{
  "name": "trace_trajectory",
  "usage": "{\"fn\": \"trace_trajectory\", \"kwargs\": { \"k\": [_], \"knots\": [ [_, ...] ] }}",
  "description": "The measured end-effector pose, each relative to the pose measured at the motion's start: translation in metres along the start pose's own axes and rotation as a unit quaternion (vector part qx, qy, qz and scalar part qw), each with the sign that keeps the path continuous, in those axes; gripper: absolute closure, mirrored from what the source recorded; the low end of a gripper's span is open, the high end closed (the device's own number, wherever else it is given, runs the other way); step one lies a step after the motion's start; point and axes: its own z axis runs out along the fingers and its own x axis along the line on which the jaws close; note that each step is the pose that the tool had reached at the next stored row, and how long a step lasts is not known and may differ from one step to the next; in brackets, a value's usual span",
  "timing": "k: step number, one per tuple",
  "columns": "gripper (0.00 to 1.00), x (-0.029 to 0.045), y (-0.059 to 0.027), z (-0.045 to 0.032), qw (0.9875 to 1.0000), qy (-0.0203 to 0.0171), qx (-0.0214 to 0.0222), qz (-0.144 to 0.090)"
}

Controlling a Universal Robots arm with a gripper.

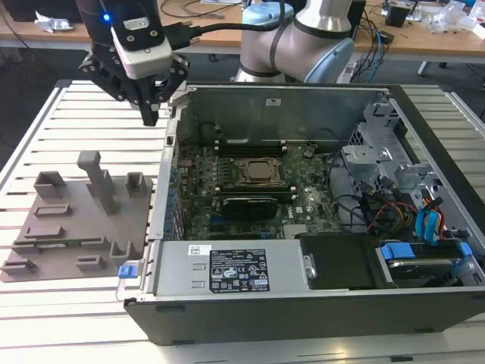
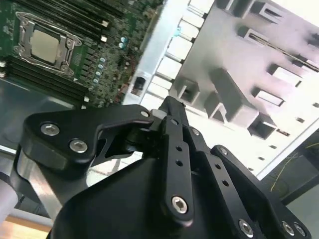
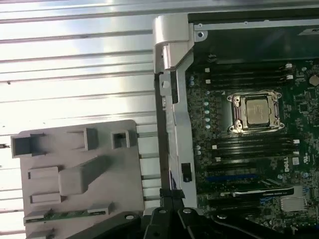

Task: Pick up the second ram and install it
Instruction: 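Reach for the second ram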

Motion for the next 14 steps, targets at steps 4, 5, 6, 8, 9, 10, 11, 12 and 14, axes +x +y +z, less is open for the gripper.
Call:
{"fn": "trace_trajectory", "kwargs": {
  "k": [4, 5, 6, 8, 9, 10, 11, 12, 14],
  "knots": [
    [0.9, 0.0287, -0.0028, 0.0008, 1.0, 0.0, 0.0, 0.0],
    [0.9, 0.0343, -0.0036, 0.001, 1.0, 0.0, 0.0, 0.0],
    [0.9, 0.0403, -0.0043, 0.0011, 1.0, 0.0, 0.0, 0.0],
    [0.9, 0.0516, -0.0071, 0.0013, 1.0, 0.0, 0.0, 0.0],
    [0.9, 0.0568, -0.0099, 0.0013, 1.0, 0.0, 0.0, 0.0],
    [0.9, 0.0622, -0.014, 0.0013, 1.0, 0.0, 0.0, 0.0],
    [0.9, 0.069, -0.0199, 0.001, 1.0, 0.0, 0.0, 0.0],
    [0.9, 0.0724, -0.023, 0.0009, 1.0, 0.0, 0.0, 0.0],
    [0.9, 0.0807, -0.0313, 0.0004, 1.0, -0.0001, 0.0, 0.0]
  ]
}}
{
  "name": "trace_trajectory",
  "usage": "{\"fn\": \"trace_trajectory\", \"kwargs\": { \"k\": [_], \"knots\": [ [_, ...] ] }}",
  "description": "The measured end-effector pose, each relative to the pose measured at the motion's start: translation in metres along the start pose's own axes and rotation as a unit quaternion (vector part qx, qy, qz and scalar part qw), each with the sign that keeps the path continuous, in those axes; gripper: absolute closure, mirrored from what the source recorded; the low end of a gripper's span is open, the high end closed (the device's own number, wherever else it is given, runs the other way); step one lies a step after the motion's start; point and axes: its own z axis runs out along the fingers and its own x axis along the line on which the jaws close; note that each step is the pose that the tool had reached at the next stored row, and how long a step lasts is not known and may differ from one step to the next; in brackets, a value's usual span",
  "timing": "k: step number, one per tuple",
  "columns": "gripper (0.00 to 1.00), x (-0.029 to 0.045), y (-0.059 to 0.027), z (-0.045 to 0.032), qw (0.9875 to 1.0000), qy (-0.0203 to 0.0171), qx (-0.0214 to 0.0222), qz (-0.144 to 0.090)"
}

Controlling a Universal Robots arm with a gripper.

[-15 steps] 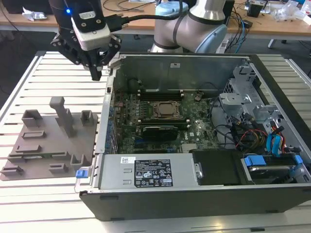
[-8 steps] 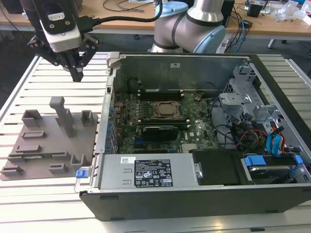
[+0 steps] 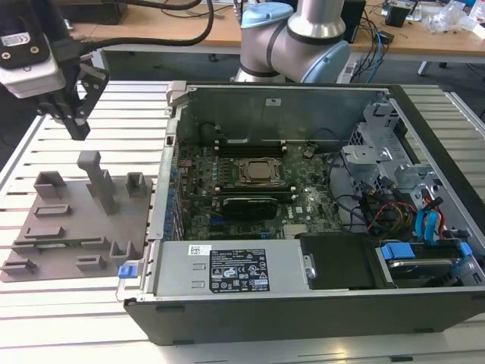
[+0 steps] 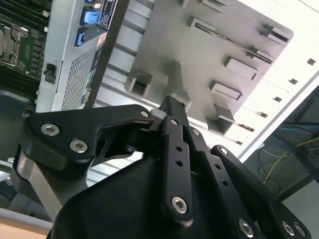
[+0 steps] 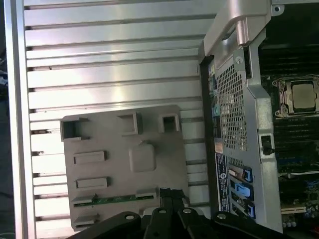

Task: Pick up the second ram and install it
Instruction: 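Reach for the second ram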

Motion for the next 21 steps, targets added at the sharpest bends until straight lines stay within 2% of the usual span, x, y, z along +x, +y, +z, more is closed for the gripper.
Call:
{"fn": "trace_trajectory", "kwargs": {
  "k": [6, 11, 12, 21],
  "knots": [
    [0.9, 0.0186, -0.0253, -0.0006, 1.0, -0.0001, -0.0001, 0.0],
    [0.9, 0.0351, -0.0353, 0.0012, 1.0, 0.0, 0.0, -0.001],
    [0.9, 0.0399, -0.0399, 0.0019, 1.0, 0.0, 0.0, -0.001],
    [0.9, 0.042, -0.041, 0.0029, 1.0, 0.0, 0.0, -0.001]
  ]
}}
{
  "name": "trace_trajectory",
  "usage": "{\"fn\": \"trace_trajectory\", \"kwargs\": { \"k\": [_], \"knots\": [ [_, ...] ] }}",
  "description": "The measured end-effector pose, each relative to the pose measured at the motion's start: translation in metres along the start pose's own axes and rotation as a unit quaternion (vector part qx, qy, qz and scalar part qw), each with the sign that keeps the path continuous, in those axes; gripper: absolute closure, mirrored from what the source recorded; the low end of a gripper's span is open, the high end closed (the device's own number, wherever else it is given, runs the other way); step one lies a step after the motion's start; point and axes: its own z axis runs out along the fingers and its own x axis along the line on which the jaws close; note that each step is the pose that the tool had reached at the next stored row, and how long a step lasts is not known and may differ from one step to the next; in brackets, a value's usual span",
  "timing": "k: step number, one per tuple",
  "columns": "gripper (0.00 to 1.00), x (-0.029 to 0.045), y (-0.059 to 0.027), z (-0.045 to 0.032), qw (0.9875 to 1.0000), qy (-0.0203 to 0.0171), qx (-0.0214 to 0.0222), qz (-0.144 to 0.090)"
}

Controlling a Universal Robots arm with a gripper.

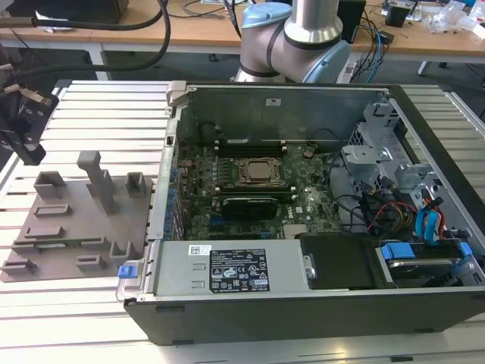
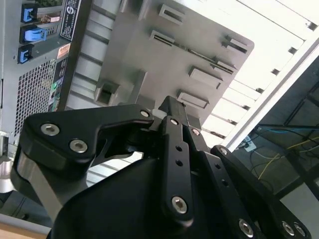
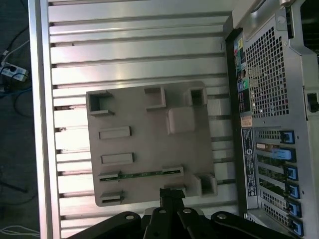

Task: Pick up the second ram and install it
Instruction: 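Pick up the second ram and move it above second insertion slot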

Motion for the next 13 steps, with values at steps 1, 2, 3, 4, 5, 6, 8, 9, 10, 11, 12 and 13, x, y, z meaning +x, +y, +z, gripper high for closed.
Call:
{"fn": "trace_trajectory", "kwargs": {
  "k": [1, 2, 3, 4, 5, 6, 8, 9, 10, 11, 12, 13],
  "knots": [
    [0.9, 0.0, 0.0, 0.0001, 1.0, 0.0, 0.0, 0.0],
    [0.9, 0.0001, 0.0, 0.0001, 1.0, 0.0, 0.0, 0.0],
    [0.9, 0.0001, 0.0, 0.0001, 1.0, 0.0002, -0.0001, -0.004],
    [0.9, 0.0002, 0.0, 0.0001, 0.9996, 0.0013, -0.0008, -0.029],
    [0.9, 0.0001, 0.0, 0.0001, 0.9987, 0.0023, -0.0013, -0.051],
    [0.9, 0.0001, 0.0, 0.0001, 0.9975, 0.0031, -0.0018, -0.07],
    [0.9, 0.0001, 0.0, 0.0001, 0.9952, 0.0044, -0.0025, -0.098],
    [0.9, 0.0001, 0.0, 0.0001, 0.994, 0.0049, -0.0028, -0.109],
    [0.9, 0.0001, 0.0, 0.0001, 0.9926, 0.0055, -0.0031, -0.121],
    [0.9, 0.0001, 0.0, 0.0001, 0.9912, 0.006, -0.0034, -0.132],
    [0.9, 0.0001, 0.0, 0.0001, 0.9894, 0.0066, -0.0037, -0.145],
    [0.9, 0.0001, 0.0, 0.0001, 0.9873, 0.0072, -0.004, -0.158]
  ]
}}
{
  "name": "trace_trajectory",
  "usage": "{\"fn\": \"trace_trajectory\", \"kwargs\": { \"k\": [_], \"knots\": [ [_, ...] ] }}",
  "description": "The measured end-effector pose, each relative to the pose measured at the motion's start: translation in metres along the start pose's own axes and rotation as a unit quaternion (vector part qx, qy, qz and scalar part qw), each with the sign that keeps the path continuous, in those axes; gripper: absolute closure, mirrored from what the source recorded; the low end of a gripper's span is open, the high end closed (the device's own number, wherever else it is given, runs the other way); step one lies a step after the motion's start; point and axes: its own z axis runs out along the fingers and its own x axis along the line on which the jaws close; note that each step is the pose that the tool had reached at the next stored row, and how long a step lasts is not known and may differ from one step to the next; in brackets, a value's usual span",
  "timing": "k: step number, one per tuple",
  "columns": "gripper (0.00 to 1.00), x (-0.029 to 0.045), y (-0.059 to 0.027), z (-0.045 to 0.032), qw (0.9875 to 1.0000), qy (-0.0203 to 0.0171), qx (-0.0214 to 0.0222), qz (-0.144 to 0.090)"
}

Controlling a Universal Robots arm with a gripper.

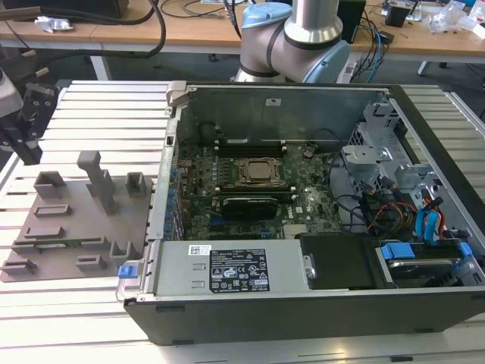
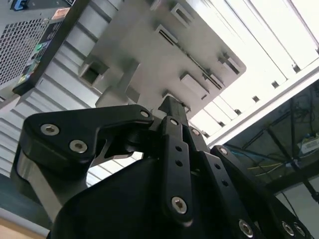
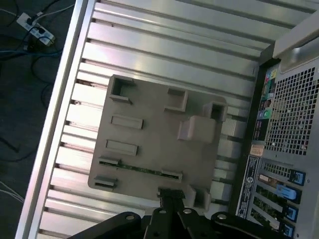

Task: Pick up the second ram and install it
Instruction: 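Pick up the second ram and move it above second insertion slot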

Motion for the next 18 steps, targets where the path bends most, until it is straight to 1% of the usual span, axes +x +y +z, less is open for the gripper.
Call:
{"fn": "trace_trajectory", "kwargs": {
  "k": [3, 7, 10, 12, 15, 16, 17, 18],
  "knots": [
    [0.9, 0.0, 0.0, 0.0, 0.9996, 0.0012, -0.0007, -0.027],
    [0.9, 0.0, 0.0, 0.0, 0.9987, 0.0023, -0.0013, -0.051],
    [0.9, 0.0, 0.0, 0.0, 0.9965, 0.0038, -0.0021, -0.083],
    [0.9, 0.0, 0.0, 0.0, 0.9946, 0.0047, -0.0026, -0.104],
    [0.9, 0.0, 0.0, 0.0, 0.9905, 0.0062, -0.0035, -0.137],
    [0.9, 0.0, 0.0, 0.0, 0.9889, 0.0067, -0.0038, -0.148],
    [0.9, 0.0, 0.0, 0.0, 0.9864, 0.0074, -0.0042, -0.164],
    [0.9, 0.0, 0.0, 0.0, 0.9848, 0.0079, -0.0044, -0.173]
  ]
}}
